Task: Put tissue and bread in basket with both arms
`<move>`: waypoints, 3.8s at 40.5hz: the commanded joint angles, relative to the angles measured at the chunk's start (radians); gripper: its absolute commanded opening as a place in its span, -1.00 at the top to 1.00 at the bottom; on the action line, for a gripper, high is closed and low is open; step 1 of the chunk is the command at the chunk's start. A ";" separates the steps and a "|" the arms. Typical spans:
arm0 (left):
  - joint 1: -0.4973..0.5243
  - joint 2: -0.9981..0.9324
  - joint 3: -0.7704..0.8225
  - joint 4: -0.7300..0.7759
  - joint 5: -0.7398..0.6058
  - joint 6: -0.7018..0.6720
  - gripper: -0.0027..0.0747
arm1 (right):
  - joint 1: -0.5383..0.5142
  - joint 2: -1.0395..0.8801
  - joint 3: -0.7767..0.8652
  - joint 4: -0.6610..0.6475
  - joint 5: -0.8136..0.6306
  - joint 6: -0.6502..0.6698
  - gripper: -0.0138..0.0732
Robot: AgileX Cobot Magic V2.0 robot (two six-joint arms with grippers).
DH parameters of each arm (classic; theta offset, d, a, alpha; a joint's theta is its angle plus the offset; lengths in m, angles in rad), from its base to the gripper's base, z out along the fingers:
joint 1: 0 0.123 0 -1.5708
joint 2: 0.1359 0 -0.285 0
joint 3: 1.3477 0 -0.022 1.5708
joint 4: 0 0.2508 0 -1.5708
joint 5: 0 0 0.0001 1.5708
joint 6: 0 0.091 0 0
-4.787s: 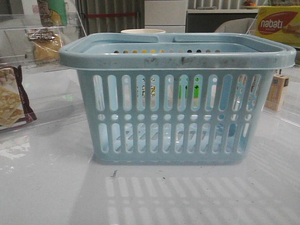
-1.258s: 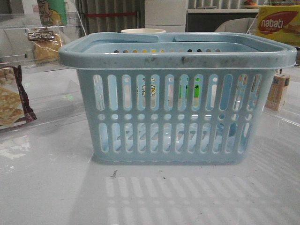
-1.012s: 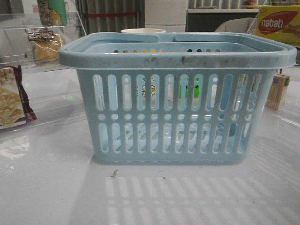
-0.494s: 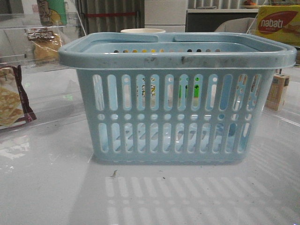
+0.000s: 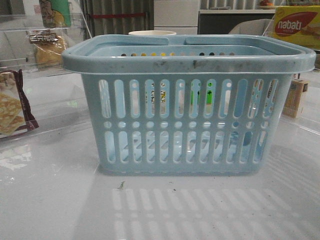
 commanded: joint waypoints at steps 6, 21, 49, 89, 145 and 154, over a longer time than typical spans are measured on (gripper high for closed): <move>-0.007 0.002 -0.032 -0.003 -0.079 0.001 0.60 | 0.248 -0.105 -0.039 0.002 -0.038 0.004 0.30; -0.007 0.002 -0.032 -0.003 -0.079 0.001 0.60 | 0.523 0.052 -0.037 0.004 -0.053 0.004 0.30; -0.007 0.002 -0.032 -0.003 -0.079 0.001 0.60 | 0.542 0.087 -0.035 0.041 -0.015 -0.008 -0.60; -0.007 0.006 -0.032 -0.007 -0.079 0.001 0.60 | 0.542 -0.879 0.632 -0.053 0.027 -0.140 -0.60; 0.221 1.030 -0.850 0.024 -0.274 -0.012 -0.89 | 0.542 -0.893 0.649 -0.053 0.029 -0.140 -0.60; 0.255 1.162 -0.978 0.025 -0.297 -0.012 -0.89 | 0.542 -0.893 0.649 -0.053 0.029 -0.140 -0.60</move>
